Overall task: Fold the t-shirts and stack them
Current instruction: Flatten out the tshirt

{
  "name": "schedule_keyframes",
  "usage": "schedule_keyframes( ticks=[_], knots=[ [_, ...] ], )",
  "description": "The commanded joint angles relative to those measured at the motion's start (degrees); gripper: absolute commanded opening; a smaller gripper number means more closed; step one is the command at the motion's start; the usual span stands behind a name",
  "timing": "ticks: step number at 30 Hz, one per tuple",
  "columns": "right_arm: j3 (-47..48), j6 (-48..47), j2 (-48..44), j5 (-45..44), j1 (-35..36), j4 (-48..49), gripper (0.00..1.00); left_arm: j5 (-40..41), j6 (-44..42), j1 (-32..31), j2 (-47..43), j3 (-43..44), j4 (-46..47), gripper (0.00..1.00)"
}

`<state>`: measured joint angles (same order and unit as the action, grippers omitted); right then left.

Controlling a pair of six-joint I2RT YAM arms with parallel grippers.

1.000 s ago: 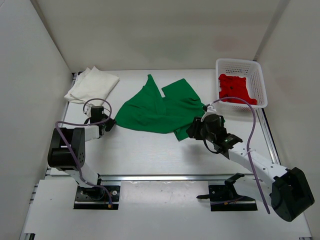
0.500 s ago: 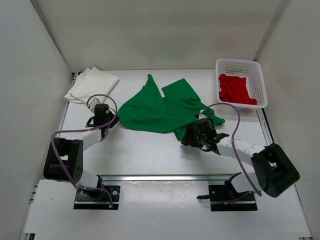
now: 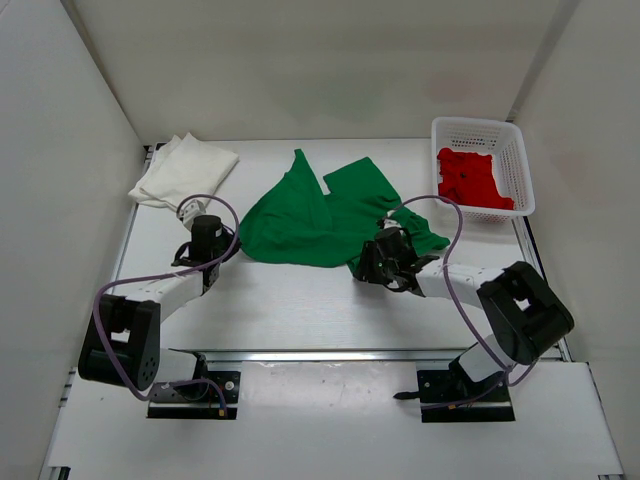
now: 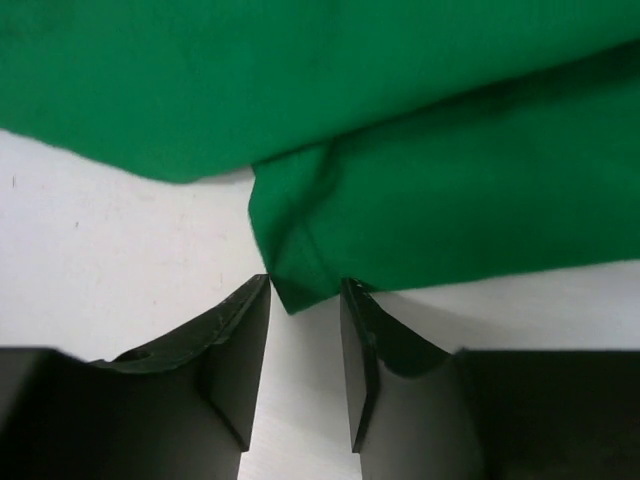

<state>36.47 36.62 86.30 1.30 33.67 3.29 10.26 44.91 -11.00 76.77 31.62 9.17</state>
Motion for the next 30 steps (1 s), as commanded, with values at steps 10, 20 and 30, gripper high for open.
schedule_keyframes(
  ticks=[10, 20, 30],
  knots=[
    [2.38, -1.82, 5.63, -5.79, -0.18, -6.54, 0.07, -0.68, -0.35, 0.02, -1.80, -1.82, 2.44, 0.00],
    [0.54, -3.66, -4.02, -11.31, 2.27, -13.90, 0.00, 0.11, -1.13, -0.60, -4.08, -2.17, 1.64, 0.00],
    [-12.64, 2.39, -27.93, -12.55, 3.15, -25.17, 0.00, 0.28, -1.22, -1.91, -6.81, -3.31, 0.06, 0.00]
  ],
)
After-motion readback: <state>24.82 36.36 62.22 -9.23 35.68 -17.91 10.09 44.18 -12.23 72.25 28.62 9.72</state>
